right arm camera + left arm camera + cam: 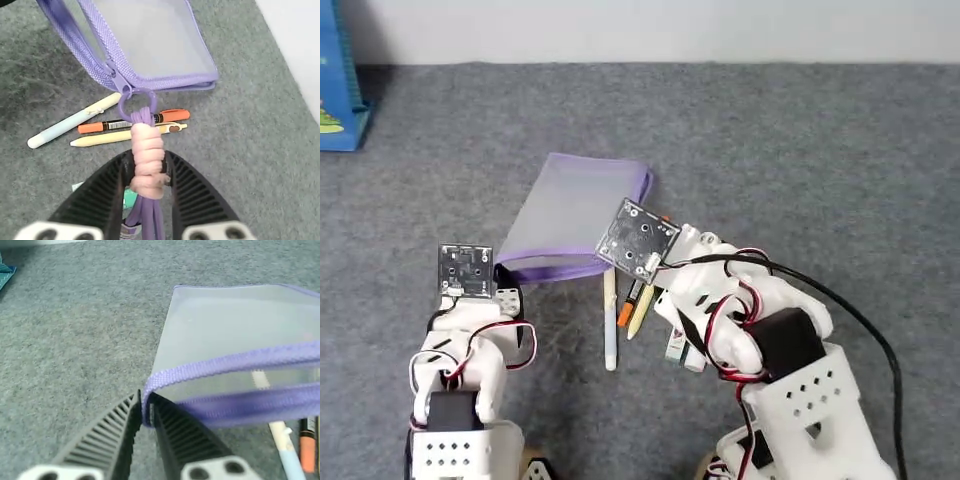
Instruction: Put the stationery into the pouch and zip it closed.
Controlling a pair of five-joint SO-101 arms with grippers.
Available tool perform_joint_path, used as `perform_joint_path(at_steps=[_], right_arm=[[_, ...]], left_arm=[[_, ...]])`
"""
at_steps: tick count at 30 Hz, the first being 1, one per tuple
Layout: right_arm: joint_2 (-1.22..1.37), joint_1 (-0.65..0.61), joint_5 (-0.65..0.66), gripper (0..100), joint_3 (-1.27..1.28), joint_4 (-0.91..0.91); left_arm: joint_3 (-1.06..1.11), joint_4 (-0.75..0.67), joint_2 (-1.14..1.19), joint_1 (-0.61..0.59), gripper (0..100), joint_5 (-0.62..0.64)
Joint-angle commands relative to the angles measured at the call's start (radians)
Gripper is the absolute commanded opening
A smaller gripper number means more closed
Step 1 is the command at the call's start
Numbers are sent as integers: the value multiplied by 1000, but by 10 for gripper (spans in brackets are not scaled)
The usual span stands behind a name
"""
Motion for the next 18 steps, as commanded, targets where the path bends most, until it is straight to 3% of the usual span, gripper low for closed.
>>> perform_joint_path(at_steps=[1, 6, 9, 14, 18], right_arm=[[-50, 30, 2, 11, -6, 5], [-48, 27, 0, 10, -6, 5], [-51, 25, 0, 10, -6, 5], [-51, -27, 0, 10, -11, 28], [-53, -33, 0, 10, -12, 28]], left_arm=[[-65, 20, -6, -8, 12, 8], [-65, 17, -6, -6, 32, 8], [-65, 17, -6, -6, 116, 12], [-59, 15, -6, -14, 261, 157], [-51, 12, -6, -6, 263, 138]])
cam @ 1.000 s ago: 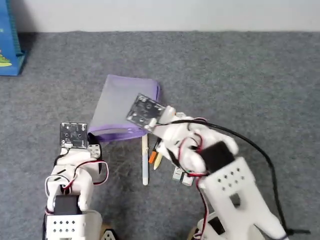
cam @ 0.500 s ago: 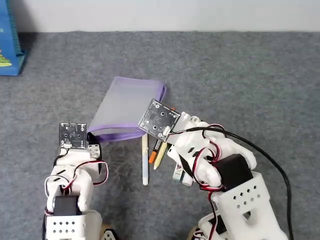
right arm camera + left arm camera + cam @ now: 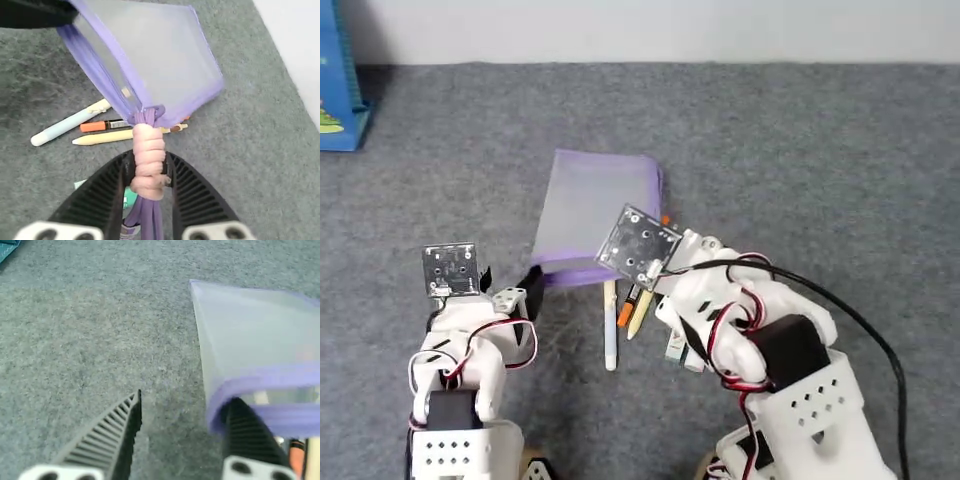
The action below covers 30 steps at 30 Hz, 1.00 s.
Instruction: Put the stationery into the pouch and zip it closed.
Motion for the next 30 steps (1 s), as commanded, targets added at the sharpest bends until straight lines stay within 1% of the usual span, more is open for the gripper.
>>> perform_joint_path(at_steps=[1, 7, 10, 14, 18, 19, 20, 22, 25, 27, 28, 30], right_arm=[[-28, -4, 0, 10, -14, 5], [-30, -7, 0, 10, -14, 5], [-71, -7, 0, 10, -14, 5], [-154, -7, -14, 10, -14, 22], [-182, -7, -29, 10, -12, 39], [-182, -7, -38, 11, -12, 39], [-182, -7, -48, 14, -12, 39], [-185, -1, -64, 52, -12, 42], [-191, 1, -104, 179, -15, 73], [-193, 1, -129, 250, -37, 108], [-193, 1, -140, 261, -54, 128], [-191, 7, -155, 250, -100, 176]], left_arm=[[-44, -17, -11, -2, 259, 2], [48, -186, -9, 5, 231, 2], [59, -196, -9, 44, 194, -34], [70, -196, -9, 84, 111, -100], [64, -196, -9, 78, 8, -110], [53, -192, -9, 78, 11, -109], [38, -164, -9, 77, 13, -109], [-19, -72, -11, 77, 12, -107], [-120, 86, -11, 77, 11, -104], [-159, 141, -11, 77, 11, -104], [-170, 155, -11, 75, 11, -104], [-191, 173, -11, 35, 10, -103]])
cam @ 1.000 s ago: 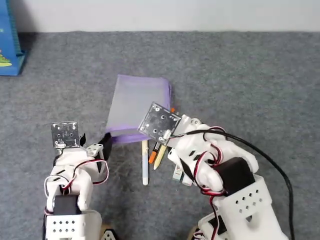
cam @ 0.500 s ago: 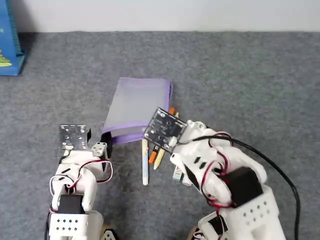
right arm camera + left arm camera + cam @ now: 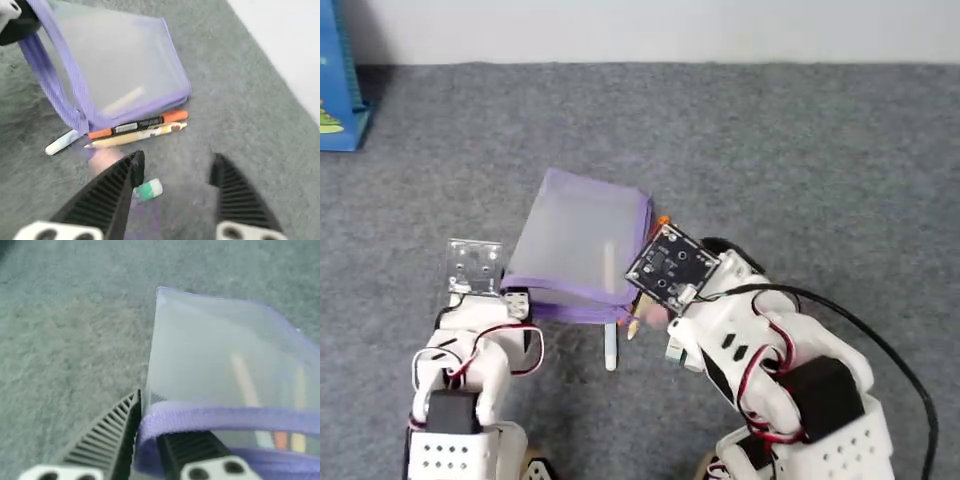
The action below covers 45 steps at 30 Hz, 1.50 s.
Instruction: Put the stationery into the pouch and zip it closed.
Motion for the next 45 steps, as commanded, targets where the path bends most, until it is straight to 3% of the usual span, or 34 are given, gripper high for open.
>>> perform_joint_path(at_steps=[1, 4, 9, 20, 27, 35, 45], right_arm=[[-7, 18, -38, 241, -115, 74], [-5, 68, -91, 221, -150, 110], [39, 147, -150, 220, -117, 153], [429, 271, -453, 222, -106, 182], [662, 272, -603, 221, -34, 10], [860, 274, -615, 220, 3, -211], [1124, 275, -690, 216, 3, -352]], left_arm=[[-105, 29, -9, -64, 10, -5], [-153, 64, -6, -129, 10, -2], [-291, 190, -6, -140, 10, 17], [-466, 325, -3, -137, 10, 46], [-464, 367, -2, -57, 10, 46], [-458, 367, -2, -55, 10, 46], [-429, 361, -2, -55, 10, 46]])
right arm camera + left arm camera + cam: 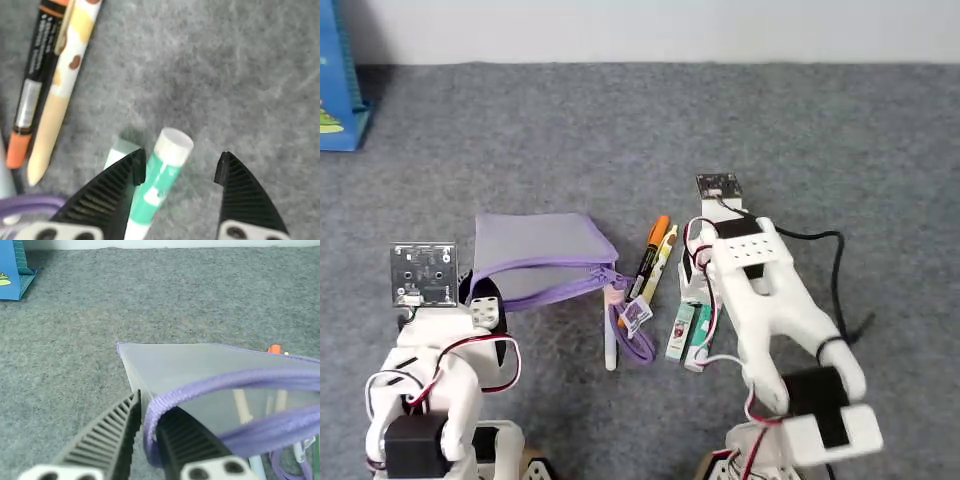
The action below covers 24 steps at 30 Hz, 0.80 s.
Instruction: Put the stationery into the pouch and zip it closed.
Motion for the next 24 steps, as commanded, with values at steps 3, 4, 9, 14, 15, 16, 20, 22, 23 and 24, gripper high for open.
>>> perform_joint_path(at_steps=[3, 4, 9, 14, 15, 16, 20, 22, 23, 24], right_arm=[[104, 12, -11, 124, -12, -47], [116, 12, -9, 74, -14, -53], [117, 13, -8, 17, -14, -19], [-10, 12, -8, 8, -14, 70], [-54, 12, -8, 8, -14, 97], [-102, 12, -8, 8, -14, 125], [-325, 12, -8, 8, -14, 219], [-441, 4, -6, 8, -14, 254], [-499, 1, -6, 8, -14, 266], [-558, -5, -6, 8, -14, 272]], left_arm=[[-28, -5, 2, 6, 10, 12], [-28, -5, 2, 6, 10, 12], [-28, -5, 2, 6, 10, 12], [-28, -5, 2, 6, 10, 12], [-30, -5, 2, 6, 10, 12], [-33, -5, 2, 8, 10, 12], [-47, -6, 3, 8, 10, 12], [-61, -2, 3, 23, 10, 12], [-65, 2, 3, 35, 10, 12], [-68, 2, 3, 44, 10, 12]])
